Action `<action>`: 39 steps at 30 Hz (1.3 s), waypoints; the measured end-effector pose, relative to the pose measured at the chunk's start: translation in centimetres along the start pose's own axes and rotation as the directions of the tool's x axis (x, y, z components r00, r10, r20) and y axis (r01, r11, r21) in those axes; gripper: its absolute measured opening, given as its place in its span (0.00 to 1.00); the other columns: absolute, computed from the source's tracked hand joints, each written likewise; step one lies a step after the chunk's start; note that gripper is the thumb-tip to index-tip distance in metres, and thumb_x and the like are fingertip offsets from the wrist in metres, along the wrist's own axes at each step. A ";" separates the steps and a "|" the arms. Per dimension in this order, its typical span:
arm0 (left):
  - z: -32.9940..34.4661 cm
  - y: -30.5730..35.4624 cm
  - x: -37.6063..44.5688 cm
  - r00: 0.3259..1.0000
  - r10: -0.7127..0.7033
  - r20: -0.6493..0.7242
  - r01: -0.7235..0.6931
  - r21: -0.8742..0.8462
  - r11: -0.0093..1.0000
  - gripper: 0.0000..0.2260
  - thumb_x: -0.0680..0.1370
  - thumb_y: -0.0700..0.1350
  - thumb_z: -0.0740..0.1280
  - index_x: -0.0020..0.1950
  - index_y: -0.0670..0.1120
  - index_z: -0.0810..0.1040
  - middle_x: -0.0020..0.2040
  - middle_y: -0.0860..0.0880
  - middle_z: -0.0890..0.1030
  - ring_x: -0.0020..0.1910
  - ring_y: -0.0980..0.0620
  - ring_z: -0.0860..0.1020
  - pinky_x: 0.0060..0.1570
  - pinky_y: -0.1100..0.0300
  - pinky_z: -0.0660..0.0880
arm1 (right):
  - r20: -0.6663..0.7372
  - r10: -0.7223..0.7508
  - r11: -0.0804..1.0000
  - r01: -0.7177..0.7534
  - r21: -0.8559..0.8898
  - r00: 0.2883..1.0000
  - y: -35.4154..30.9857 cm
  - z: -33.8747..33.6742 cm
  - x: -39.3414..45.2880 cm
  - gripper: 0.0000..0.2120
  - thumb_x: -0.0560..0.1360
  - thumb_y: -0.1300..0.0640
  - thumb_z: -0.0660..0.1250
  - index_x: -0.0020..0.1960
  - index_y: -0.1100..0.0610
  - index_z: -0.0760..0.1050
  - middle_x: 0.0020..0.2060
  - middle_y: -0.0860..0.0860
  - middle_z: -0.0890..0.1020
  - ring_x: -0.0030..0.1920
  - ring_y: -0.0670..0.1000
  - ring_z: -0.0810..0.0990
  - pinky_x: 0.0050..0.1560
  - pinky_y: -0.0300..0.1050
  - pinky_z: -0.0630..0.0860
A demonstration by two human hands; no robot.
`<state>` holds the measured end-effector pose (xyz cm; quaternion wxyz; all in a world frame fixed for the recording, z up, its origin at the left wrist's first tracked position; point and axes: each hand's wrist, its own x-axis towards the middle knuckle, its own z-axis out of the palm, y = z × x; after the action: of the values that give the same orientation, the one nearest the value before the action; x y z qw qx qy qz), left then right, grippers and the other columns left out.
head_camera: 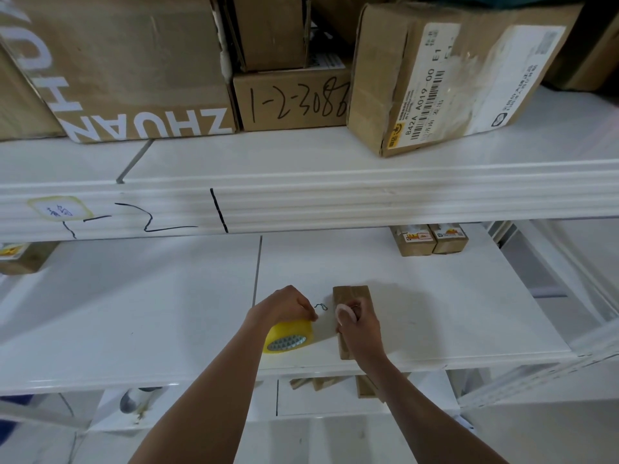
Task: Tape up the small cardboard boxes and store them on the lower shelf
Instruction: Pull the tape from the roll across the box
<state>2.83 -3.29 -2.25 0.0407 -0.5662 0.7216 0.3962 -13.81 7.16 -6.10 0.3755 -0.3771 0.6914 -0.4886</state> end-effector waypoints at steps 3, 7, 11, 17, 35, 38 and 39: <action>0.3 -0.3 -0.3 1.000 -0.022 0.002 0.023 -0.046 0.999 0.08 0.72 0.58 0.76 0.49 0.59 0.87 0.48 0.56 0.82 0.50 0.51 0.79 0.49 0.57 0.77 | 0.009 0.012 0.998 -0.011 -0.056 1.000 0.1 0.2 0.0 0.02 0.78 0.56 0.65 0.49 0.51 0.72 0.40 0.52 0.81 0.35 0.45 0.81 0.30 0.33 0.75; 0.7 -0.6 -0.8 1.000 -0.031 0.004 0.031 -0.102 0.994 0.03 0.73 0.57 0.75 0.45 0.61 0.87 0.53 0.54 0.84 0.52 0.50 0.79 0.57 0.51 0.80 | 0.037 0.003 0.996 0.000 -0.084 0.999 0.2 0.3 0.2 0.06 0.79 0.55 0.63 0.54 0.55 0.72 0.44 0.55 0.79 0.41 0.51 0.82 0.34 0.37 0.78; 0.8 -0.4 -1.1 0.999 -0.044 -0.006 0.043 -0.121 0.992 0.04 0.73 0.55 0.76 0.47 0.59 0.88 0.55 0.53 0.84 0.55 0.49 0.79 0.60 0.50 0.79 | 0.061 0.036 0.997 -0.032 -0.064 0.998 -0.1 0.1 0.4 0.06 0.81 0.57 0.62 0.54 0.59 0.71 0.47 0.58 0.79 0.44 0.57 0.84 0.31 0.32 0.74; 0.9 0.2 -1.0 0.999 -0.030 -0.040 0.028 -0.046 0.999 0.07 0.73 0.54 0.76 0.49 0.56 0.88 0.54 0.52 0.85 0.55 0.49 0.80 0.59 0.53 0.79 | 0.119 0.120 0.993 -0.120 -0.008 0.986 -0.4 -0.7 1.0 0.07 0.80 0.57 0.65 0.55 0.58 0.72 0.46 0.59 0.82 0.33 0.44 0.81 0.31 0.31 0.74; -0.1 0.2 0.7 0.996 -0.086 0.016 0.085 0.053 0.995 0.08 0.67 0.60 0.78 0.42 0.60 0.87 0.51 0.55 0.85 0.52 0.50 0.81 0.58 0.51 0.79 | -0.074 0.272 0.871 -0.212 0.443 0.960 0.2 -1.3 2.2 0.09 0.73 0.60 0.72 0.52 0.59 0.77 0.49 0.60 0.84 0.45 0.57 0.87 0.46 0.56 0.85; -0.2 -0.1 0.6 0.996 -0.086 0.030 0.085 0.025 0.996 0.11 0.66 0.61 0.77 0.45 0.59 0.87 0.50 0.55 0.85 0.52 0.51 0.81 0.58 0.51 0.79 | -0.108 0.221 0.916 -0.168 0.365 0.969 0.4 -1.1 1.9 0.07 0.75 0.59 0.71 0.51 0.57 0.76 0.47 0.58 0.84 0.46 0.57 0.87 0.48 0.61 0.84; -0.2 -0.2 0.6 0.996 -0.084 0.034 0.083 0.018 0.996 0.11 0.66 0.61 0.77 0.44 0.60 0.87 0.49 0.56 0.85 0.52 0.51 0.81 0.59 0.50 0.79 | -0.118 0.201 0.930 -0.151 0.336 0.972 0.4 -1.1 1.8 0.06 0.75 0.59 0.71 0.51 0.56 0.76 0.47 0.57 0.83 0.47 0.58 0.87 0.48 0.61 0.84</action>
<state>2.87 -3.91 -2.55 0.0742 -0.5886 0.6998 0.3979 -15.60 6.06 -6.52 0.4216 -0.2086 0.6590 -0.5869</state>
